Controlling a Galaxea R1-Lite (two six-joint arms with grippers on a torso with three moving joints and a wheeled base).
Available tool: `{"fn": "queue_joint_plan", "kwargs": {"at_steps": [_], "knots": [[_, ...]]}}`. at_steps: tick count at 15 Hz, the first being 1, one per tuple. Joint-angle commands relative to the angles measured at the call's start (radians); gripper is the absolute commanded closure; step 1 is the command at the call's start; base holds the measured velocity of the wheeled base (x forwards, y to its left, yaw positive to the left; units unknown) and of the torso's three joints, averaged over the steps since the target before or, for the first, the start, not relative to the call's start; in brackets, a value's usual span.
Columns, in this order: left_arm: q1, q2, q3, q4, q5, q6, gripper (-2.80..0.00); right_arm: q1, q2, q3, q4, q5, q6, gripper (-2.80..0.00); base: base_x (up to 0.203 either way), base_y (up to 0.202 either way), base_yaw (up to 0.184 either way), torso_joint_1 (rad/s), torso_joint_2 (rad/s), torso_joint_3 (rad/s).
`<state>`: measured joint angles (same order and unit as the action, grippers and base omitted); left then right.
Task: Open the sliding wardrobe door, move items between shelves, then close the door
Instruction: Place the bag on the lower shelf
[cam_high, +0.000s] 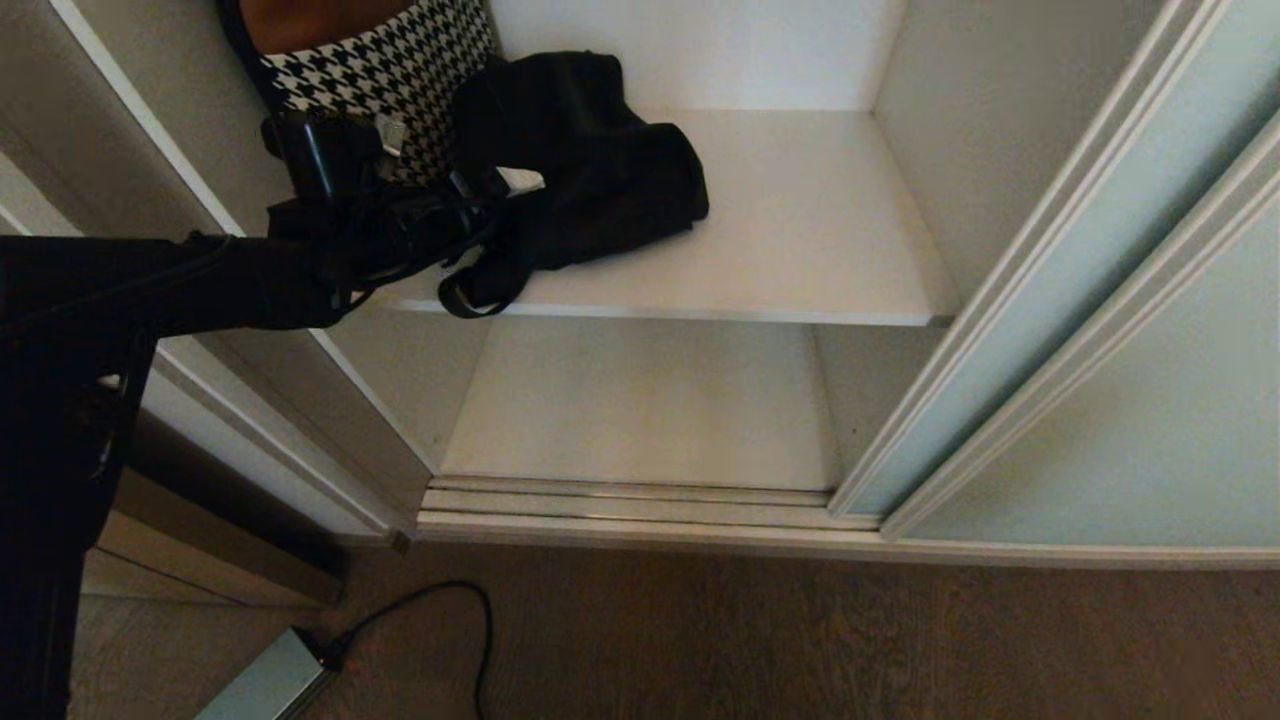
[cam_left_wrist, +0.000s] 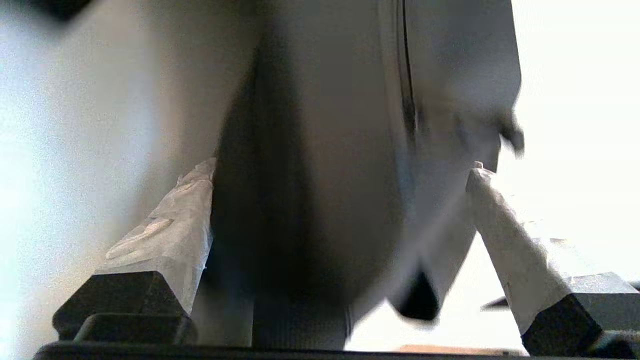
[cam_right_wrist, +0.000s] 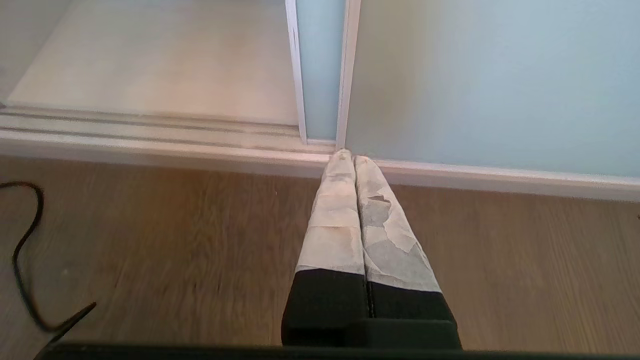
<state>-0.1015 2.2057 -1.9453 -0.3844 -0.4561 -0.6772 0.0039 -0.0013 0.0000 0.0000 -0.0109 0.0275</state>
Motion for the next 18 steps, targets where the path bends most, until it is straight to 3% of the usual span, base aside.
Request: {"fn": "queue_joint_plan", "kwargs": {"at_steps": [1,7,8,9,18], "knots": [[-0.001,-0.004,0.0,-0.002,-0.001,-0.005,-2.8,0.001,-0.002,0.0,0.0,0.0,0.0,0.0,0.185,0.0,0.002,0.011,0.0,0.003],[-0.014,-0.009,0.0,-0.001,0.013,-0.01,-2.8,0.001,-0.002,0.0,0.0,0.0,0.0,0.0,0.036,0.0,0.001,0.002,0.0,0.0],[-0.014,-0.008,0.0,0.001,0.013,-0.012,-1.74,0.001,-0.002,0.0,0.0,0.0,0.0,0.0,0.0,0.0,0.0,0.0,0.0,0.0],[-0.014,-0.008,-0.001,0.004,0.007,-0.019,0.0,0.001,-0.002,0.0,0.0,0.0,0.0,0.0,0.0,0.0,0.0,0.0,0.0,0.0],[-0.032,0.009,-0.002,-0.002,0.012,-0.015,0.0,0.001,-0.002,0.0,0.0,0.0,0.0,0.0,0.0,0.0,0.0,0.0,0.0,0.0]]}}
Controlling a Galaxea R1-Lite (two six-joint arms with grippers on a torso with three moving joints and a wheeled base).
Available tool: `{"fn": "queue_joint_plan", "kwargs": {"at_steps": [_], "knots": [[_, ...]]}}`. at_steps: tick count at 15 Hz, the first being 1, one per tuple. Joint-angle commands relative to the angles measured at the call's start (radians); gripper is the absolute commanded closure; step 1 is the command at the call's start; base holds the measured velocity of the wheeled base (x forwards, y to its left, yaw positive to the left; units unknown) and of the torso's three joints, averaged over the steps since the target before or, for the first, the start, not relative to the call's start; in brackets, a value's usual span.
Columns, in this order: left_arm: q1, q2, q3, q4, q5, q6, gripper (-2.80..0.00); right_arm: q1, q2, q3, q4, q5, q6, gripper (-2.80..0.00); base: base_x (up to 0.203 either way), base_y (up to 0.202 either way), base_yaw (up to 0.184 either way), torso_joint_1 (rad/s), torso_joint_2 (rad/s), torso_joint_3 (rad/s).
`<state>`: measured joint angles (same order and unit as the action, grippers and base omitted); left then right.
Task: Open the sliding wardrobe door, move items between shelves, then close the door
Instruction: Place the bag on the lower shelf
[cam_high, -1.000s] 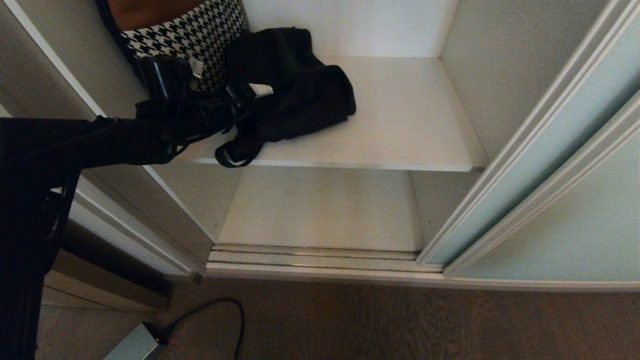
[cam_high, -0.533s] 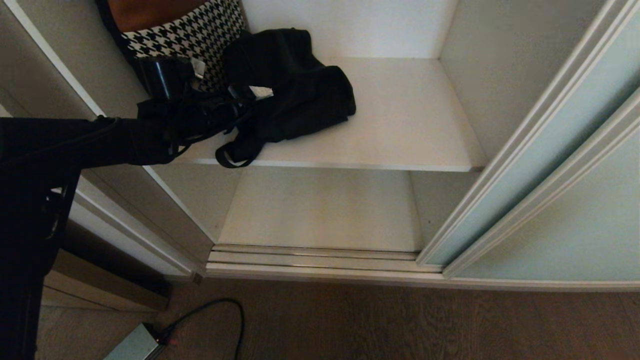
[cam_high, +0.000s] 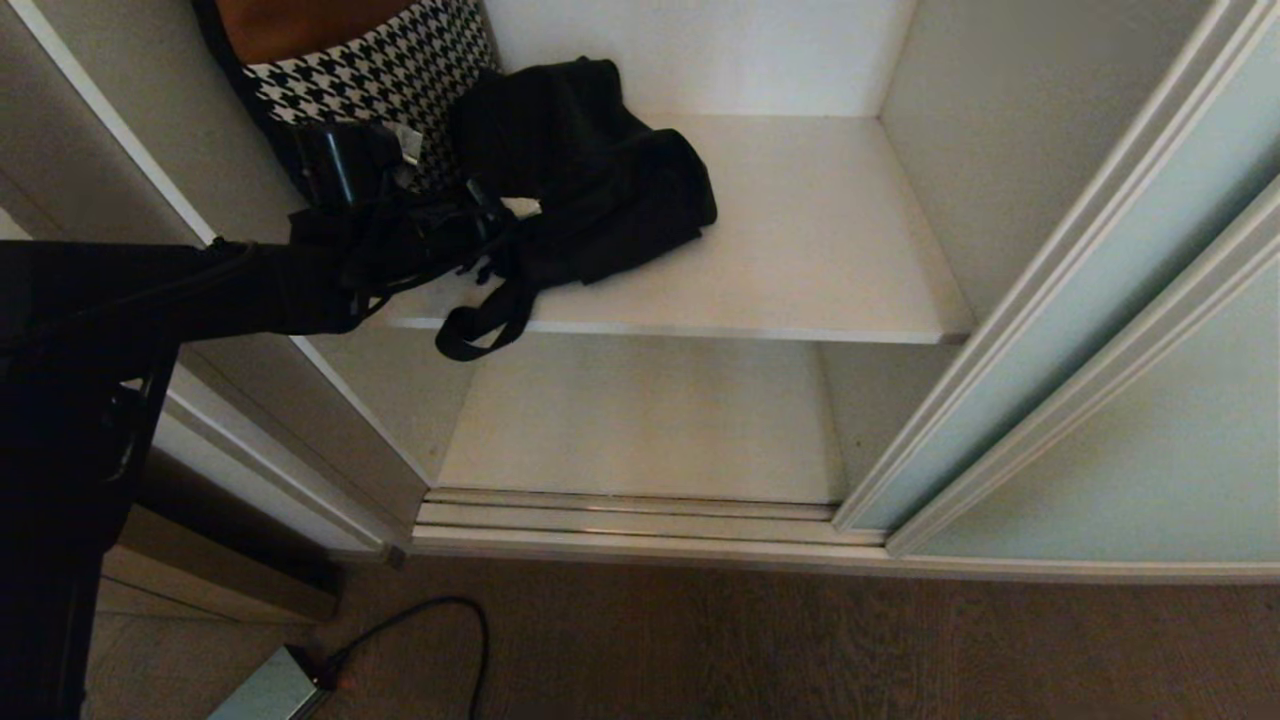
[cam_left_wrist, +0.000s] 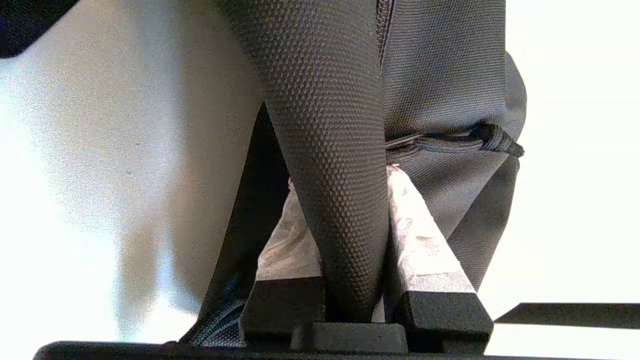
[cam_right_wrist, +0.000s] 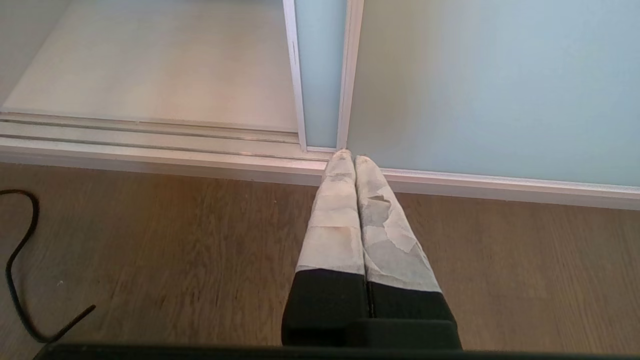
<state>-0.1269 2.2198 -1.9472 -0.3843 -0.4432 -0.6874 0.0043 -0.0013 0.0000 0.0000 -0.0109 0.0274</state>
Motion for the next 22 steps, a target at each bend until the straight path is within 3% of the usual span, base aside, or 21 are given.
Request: {"fn": "queue_joint_plan", "kwargs": {"at_steps": [1,5,8,10,12,14,16,22], "knots": [[-0.011,-0.024,0.001,0.004,0.0,-0.006,0.0,0.0,-0.002,0.0,0.0,0.0,0.0,0.0,0.0,0.0,0.0,0.0,0.0,0.0],[-0.024,-0.133,0.003,0.058,0.011,-0.001,0.0,0.0,-0.002,0.0,0.0,0.0,0.0,0.0,0.0,0.0,0.0,0.0,0.0,0.0],[-0.073,-0.199,0.005,0.11,0.158,0.008,0.0,0.0,-0.002,0.0,0.0,0.0,0.0,0.0,0.0,0.0,0.0,0.0,0.0,0.0],[-0.085,-0.234,0.005,0.199,0.182,0.079,0.0,0.0,-0.002,0.0,0.0,0.0,0.0,0.0,0.0,0.0,0.0,0.0,0.0,0.0],[-0.087,-0.292,0.005,0.262,0.183,0.209,0.0,0.0,-0.002,0.0,0.0,0.0,0.0,0.0,0.0,0.0,0.0,0.0,0.0,0.0],[-0.09,-0.34,0.005,0.296,0.204,0.246,0.0,0.0,-0.002,0.0,0.0,0.0,0.0,0.0,0.0,0.0,0.0,0.0,0.0,0.0],[-0.091,-0.397,0.005,0.349,0.237,0.327,0.0,0.0,-0.002,0.0,0.0,0.0,0.0,0.0,0.0,0.0,0.0,0.0,0.0,0.0],[-0.123,-0.576,0.012,0.505,0.418,0.515,0.0,0.0,-0.002,0.0,0.0,0.0,0.0,0.0,0.0,0.0,0.0,0.0,0.0,0.0]]}}
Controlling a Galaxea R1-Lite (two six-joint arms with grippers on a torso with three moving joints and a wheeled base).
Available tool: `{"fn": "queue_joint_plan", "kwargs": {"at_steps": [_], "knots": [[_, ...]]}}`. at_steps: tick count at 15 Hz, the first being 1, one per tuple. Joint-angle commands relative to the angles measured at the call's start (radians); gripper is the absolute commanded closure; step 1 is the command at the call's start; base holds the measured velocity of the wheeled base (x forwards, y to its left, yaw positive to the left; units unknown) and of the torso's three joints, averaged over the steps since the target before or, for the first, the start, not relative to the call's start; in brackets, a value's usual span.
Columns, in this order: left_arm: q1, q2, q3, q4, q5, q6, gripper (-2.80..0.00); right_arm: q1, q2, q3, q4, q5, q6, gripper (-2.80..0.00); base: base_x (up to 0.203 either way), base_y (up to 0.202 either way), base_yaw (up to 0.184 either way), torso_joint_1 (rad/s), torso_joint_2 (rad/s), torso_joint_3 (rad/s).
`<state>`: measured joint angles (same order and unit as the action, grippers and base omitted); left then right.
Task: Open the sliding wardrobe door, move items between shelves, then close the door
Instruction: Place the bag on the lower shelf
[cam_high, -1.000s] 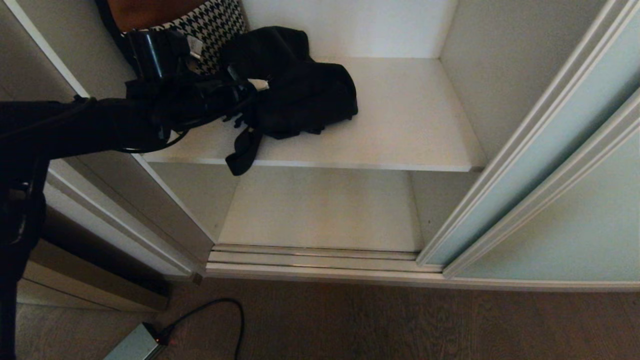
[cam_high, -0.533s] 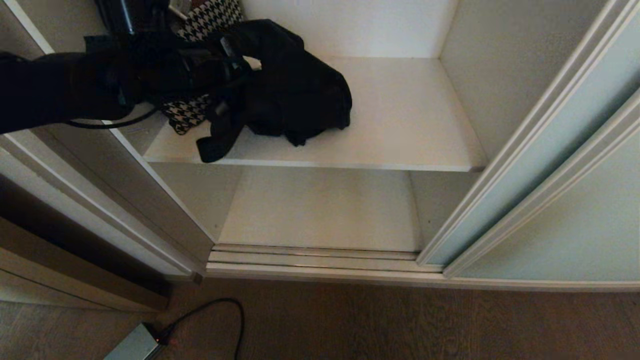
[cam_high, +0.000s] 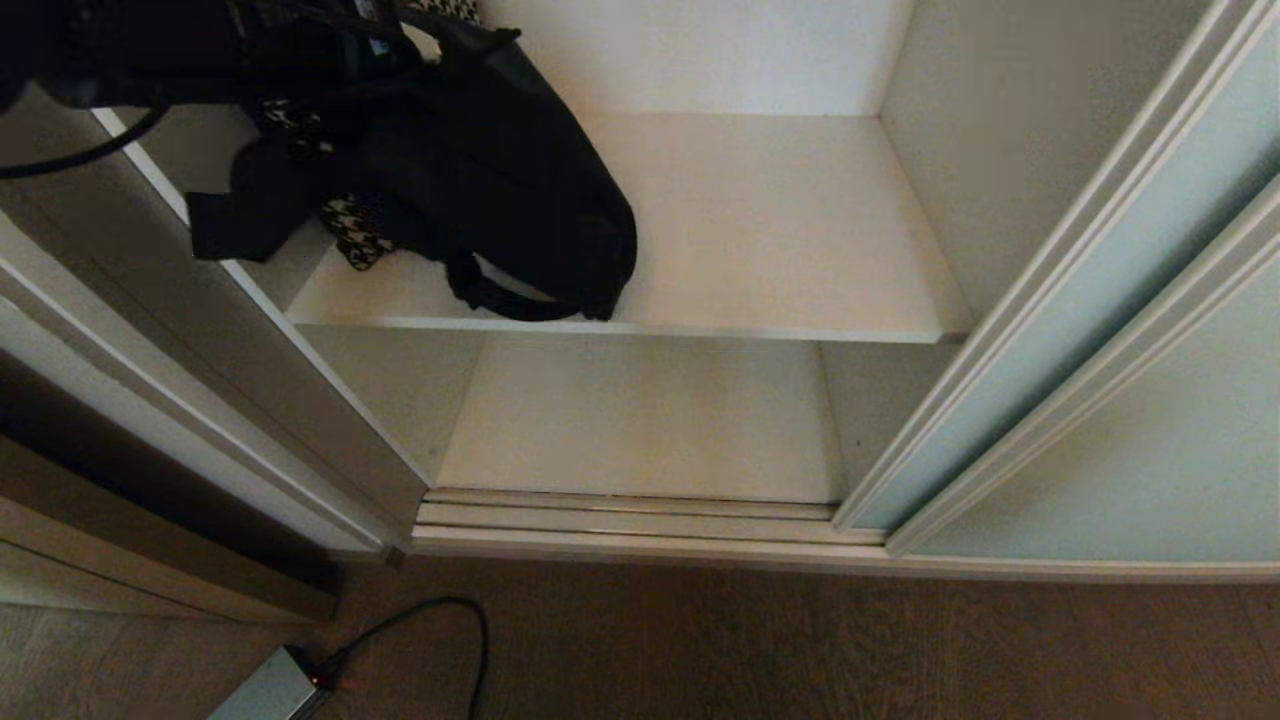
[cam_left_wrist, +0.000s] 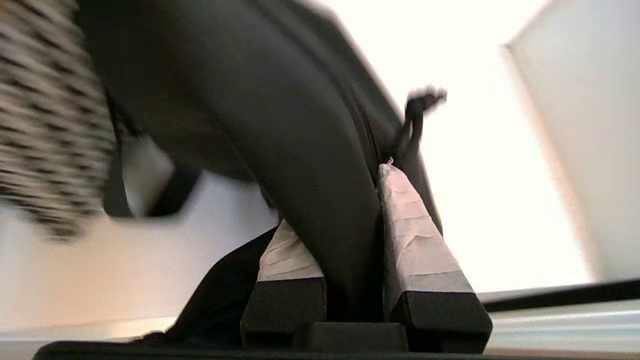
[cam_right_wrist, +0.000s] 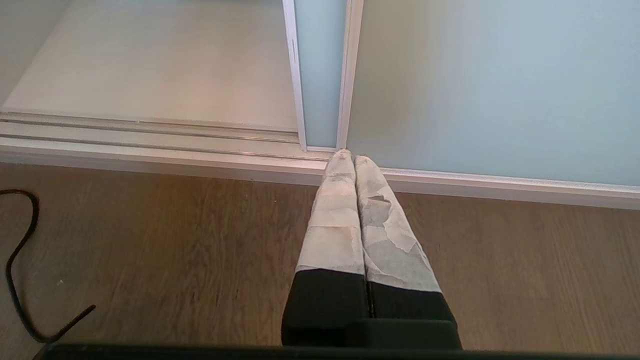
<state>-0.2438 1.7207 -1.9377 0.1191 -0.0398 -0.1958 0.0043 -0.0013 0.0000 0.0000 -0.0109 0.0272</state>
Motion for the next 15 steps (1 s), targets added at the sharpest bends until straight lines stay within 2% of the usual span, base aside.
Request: {"fn": "queue_joint_plan", "kwargs": {"at_steps": [1,3,7,11,15], "knots": [[-0.008,-0.107,0.004,0.004,0.021,0.041,0.0,0.0,-0.002,0.0,0.0,0.0,0.0,0.0,0.0,0.0,0.0,0.0,0.0,0.0],[-0.012,-0.158,0.01,0.04,0.028,0.054,0.0,0.0,-0.002,0.0,0.0,0.0,0.0,0.0,0.0,0.0,0.0,0.0,0.0,0.0],[-0.036,-0.291,0.034,0.221,0.03,0.072,0.0,0.0,-0.002,0.0,0.0,-0.001,0.0,0.0,0.0,0.0,0.0,0.0,0.0,0.0],[-0.04,-0.419,0.177,0.243,0.03,0.166,0.0,0.0,-0.002,0.0,0.0,0.0,0.0,0.0,0.0,0.0,0.0,0.0,0.0,0.0],[-0.037,-0.528,0.261,0.247,0.023,0.186,0.0,0.0,-0.002,0.0,0.0,0.0,0.0,0.0,0.0,0.0,0.0,0.0,0.0,0.0]]}}
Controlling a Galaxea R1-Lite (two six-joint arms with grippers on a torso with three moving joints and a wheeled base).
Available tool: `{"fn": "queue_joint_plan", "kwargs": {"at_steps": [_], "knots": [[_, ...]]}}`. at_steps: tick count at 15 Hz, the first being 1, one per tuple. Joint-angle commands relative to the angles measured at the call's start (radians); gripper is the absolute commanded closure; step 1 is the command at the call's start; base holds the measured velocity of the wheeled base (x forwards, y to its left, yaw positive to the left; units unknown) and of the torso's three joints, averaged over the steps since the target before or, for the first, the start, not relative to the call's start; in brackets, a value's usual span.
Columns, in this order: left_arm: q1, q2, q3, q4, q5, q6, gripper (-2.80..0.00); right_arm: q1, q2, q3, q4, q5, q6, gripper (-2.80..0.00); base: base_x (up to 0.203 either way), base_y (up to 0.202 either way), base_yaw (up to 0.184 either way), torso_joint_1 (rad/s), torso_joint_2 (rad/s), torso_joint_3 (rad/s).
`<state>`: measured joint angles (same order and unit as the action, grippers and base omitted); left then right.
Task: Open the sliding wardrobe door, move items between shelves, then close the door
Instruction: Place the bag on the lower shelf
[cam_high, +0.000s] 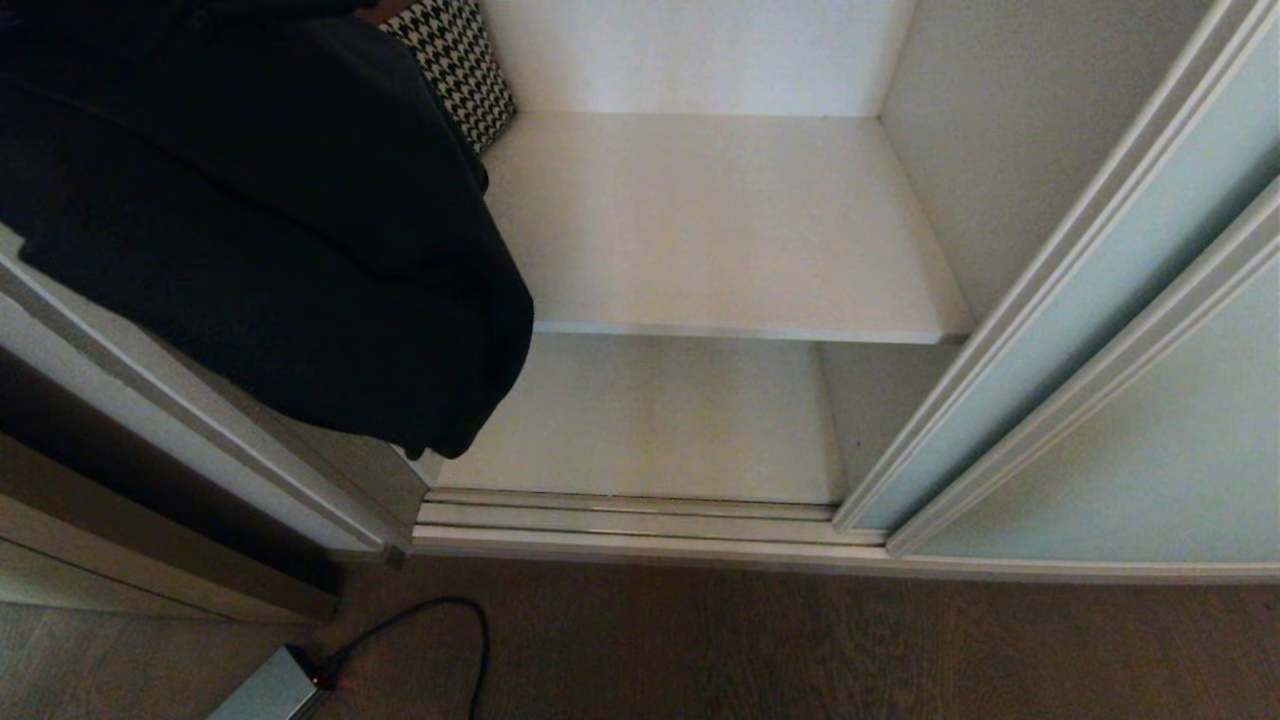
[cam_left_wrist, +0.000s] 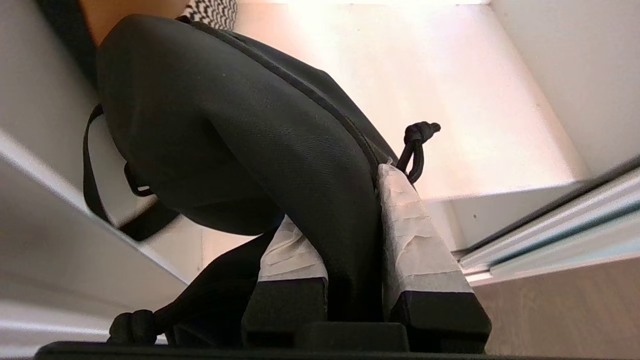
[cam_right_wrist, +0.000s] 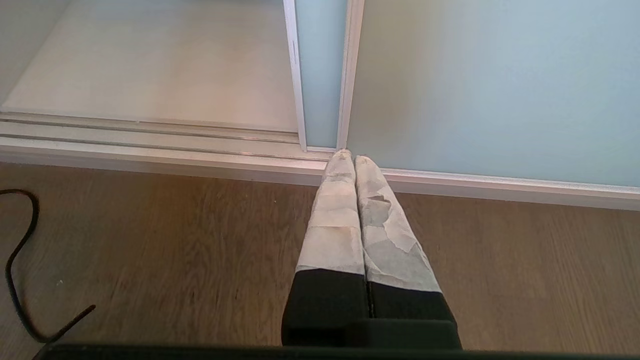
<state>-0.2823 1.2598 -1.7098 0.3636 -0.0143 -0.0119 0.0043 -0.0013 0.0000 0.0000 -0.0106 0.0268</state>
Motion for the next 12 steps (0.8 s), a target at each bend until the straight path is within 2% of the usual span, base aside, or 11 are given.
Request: {"fn": "queue_joint_plan", "kwargs": {"at_steps": [1,5,12], "knots": [[0.003,-0.09,0.058,0.002,-0.005,0.005,0.0,0.0,-0.002,0.0,0.0,0.0,0.001,0.0,0.0,0.0,0.0,0.0,0.0,0.0],[0.005,-0.142,0.09,0.001,-0.007,0.003,0.0,0.0,-0.002,0.0,0.0,0.0,0.001,0.0,-0.032,0.0,0.0,0.002,0.0,0.0],[0.034,-0.147,0.111,0.003,-0.006,0.001,0.0,0.0,-0.002,0.0,0.0,0.0,0.001,0.0,-0.195,0.0,0.0,-0.001,0.01,0.005]]}}
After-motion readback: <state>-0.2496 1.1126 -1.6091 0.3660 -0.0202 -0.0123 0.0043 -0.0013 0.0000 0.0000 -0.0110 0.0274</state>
